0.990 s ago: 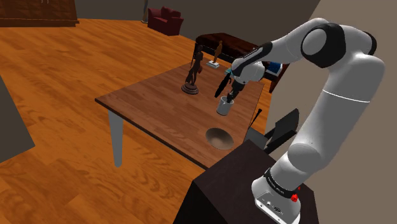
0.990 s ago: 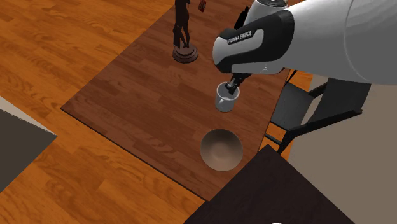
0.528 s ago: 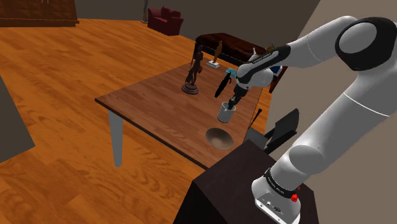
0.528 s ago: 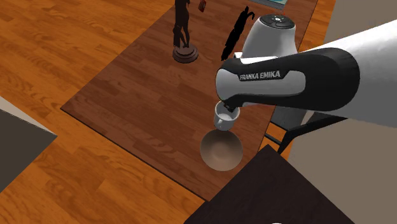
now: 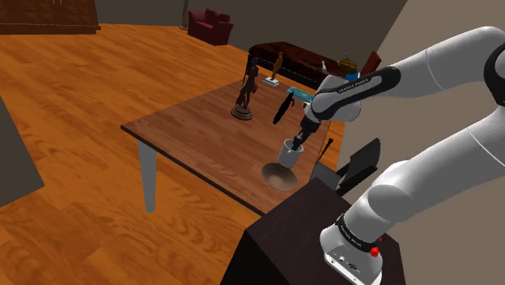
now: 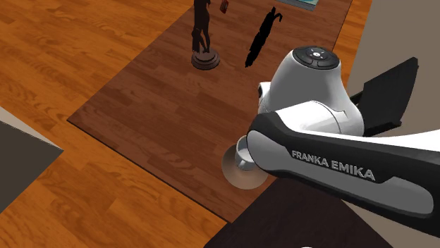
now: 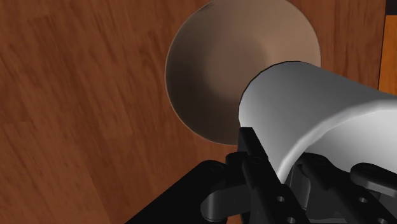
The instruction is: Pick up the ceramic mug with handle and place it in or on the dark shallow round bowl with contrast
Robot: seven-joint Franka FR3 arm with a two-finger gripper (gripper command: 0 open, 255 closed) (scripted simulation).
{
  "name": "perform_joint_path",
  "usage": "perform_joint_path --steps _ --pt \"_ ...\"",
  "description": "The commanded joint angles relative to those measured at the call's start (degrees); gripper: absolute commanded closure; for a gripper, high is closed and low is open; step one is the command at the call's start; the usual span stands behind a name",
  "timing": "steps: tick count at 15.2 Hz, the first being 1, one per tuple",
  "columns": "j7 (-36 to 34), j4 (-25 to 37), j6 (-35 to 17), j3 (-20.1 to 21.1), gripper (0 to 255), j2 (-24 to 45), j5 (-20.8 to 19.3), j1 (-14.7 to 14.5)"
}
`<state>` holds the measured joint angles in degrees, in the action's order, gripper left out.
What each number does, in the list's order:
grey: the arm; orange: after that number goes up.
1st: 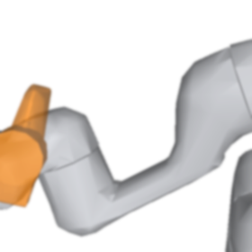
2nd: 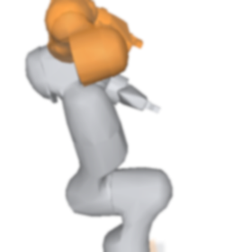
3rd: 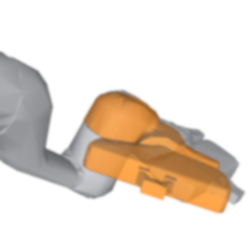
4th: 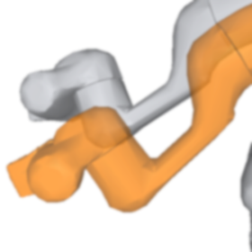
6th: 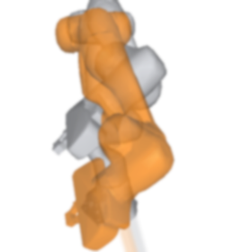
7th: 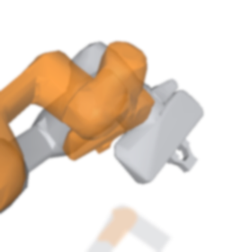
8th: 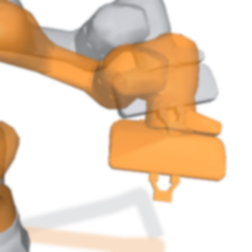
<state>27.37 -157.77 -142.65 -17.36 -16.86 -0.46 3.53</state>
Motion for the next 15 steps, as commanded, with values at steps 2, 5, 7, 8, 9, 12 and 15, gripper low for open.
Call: perform_joint_path --steps 2,5,7,8,9,12,15 --pt "0.31 -1.46 -2.72 -0.17 255 1.26 0.48 -0.31" --pt "1.42 -1.99 -5.85 -0.72 255 3.95 1.76 -1.01" --pt "2.34 -2.25 -7.93 -1.09 255 5.85 2.88 -1.57" --pt "2.86 -2.35 -8.97 -1.28 255 6.82 3.53 -1.88" --pt "3.44 -2.43 -10.00 -1.47 255 7.82 4.26 -2.20" --pt "5.57 -2.56 -13.06 -1.96 255 10.94 7.01 -3.26" --pt "8.44 -2.48 -15.99 -2.24 255 14.24 10.80 -4.40"
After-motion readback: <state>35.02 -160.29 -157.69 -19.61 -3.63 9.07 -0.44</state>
